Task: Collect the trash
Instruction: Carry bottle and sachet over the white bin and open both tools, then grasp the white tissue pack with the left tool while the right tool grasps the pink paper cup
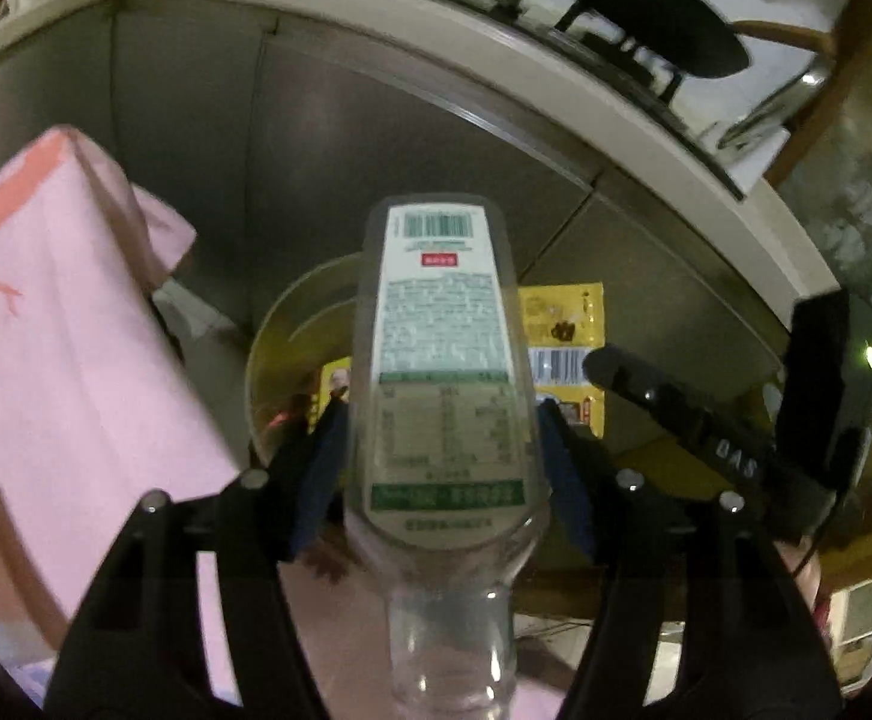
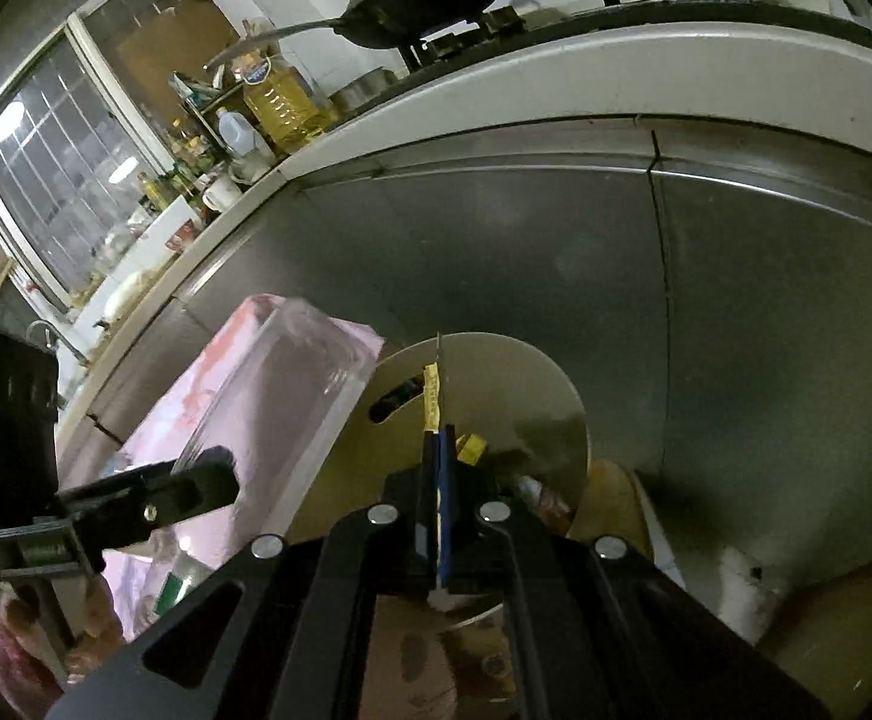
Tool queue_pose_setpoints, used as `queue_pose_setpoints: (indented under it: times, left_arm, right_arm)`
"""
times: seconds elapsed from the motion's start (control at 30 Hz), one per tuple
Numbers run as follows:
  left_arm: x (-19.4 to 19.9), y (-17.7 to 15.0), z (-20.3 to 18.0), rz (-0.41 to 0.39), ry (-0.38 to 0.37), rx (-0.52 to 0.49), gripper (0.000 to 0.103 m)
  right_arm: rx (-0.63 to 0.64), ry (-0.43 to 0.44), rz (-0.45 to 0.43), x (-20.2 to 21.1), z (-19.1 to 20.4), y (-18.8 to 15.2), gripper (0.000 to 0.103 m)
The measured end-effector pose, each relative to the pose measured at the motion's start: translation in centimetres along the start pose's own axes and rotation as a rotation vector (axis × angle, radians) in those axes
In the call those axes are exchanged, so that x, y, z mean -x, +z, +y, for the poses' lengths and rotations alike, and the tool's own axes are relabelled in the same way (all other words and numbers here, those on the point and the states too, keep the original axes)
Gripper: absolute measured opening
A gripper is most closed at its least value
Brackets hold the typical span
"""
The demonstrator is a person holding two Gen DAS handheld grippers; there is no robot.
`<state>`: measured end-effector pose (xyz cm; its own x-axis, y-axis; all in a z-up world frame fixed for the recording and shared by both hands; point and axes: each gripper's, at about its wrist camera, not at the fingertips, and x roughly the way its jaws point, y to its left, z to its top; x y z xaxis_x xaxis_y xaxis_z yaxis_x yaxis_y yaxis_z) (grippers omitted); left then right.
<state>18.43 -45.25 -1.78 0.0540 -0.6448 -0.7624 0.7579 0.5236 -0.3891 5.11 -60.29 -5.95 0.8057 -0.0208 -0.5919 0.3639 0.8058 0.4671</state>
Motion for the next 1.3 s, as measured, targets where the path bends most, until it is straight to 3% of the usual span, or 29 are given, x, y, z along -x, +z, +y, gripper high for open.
queue_pose_setpoints:
  times: [0.2, 0.37, 0.43, 0.57, 0.63, 0.9, 1.1, 1.3]
  left_arm:
    - [-1.3, 0.2, 0.5, 0.056, 0.002, 0.051, 0.071]
    - [2.0, -1.2, 0.9, -0.006, 0.0, 0.049, 0.071]
    - [3.3, -2.0, 0.8, -0.024, -0.016, 0.054, 0.071]
    - [6.8, -4.6, 0.6, -0.059, -0.042, 0.052, 0.071]
    - [8.2, -5.8, 0.4, -0.076, -0.033, 0.04, 0.071]
    - [16.7, -12.4, 2.7, -0.267, 0.182, -0.033, 0.071]
    - [22.1, -18.1, 7.8, -0.336, 0.346, 0.058, 0.071]
    - [27.1, -22.5, 12.6, -0.393, 0.485, 0.177, 0.071]
  right_arm:
    - [-0.062, 0.019, 0.054, -2.5, -0.9, -0.5, 0.0]
    - [-0.059, 0.02, 0.07, -2.6, -0.2, -0.6, 0.004]
    - [-0.067, 0.013, 0.085, -2.8, -0.1, -0.6, 0.009]
    - [-0.076, -0.008, 0.053, -1.8, 0.5, -0.7, 0.045]
    - [-0.073, 0.008, 0.036, -1.1, 1.1, -0.7, 0.047]
    - [-0.077, 0.064, -0.093, 5.2, 6.2, -2.6, 0.047]
    - [-0.159, 0.247, -0.008, 5.3, 10.2, -6.0, 0.047]
    - [-0.125, 0.337, 0.078, 4.2, 15.2, -8.8, 0.047]
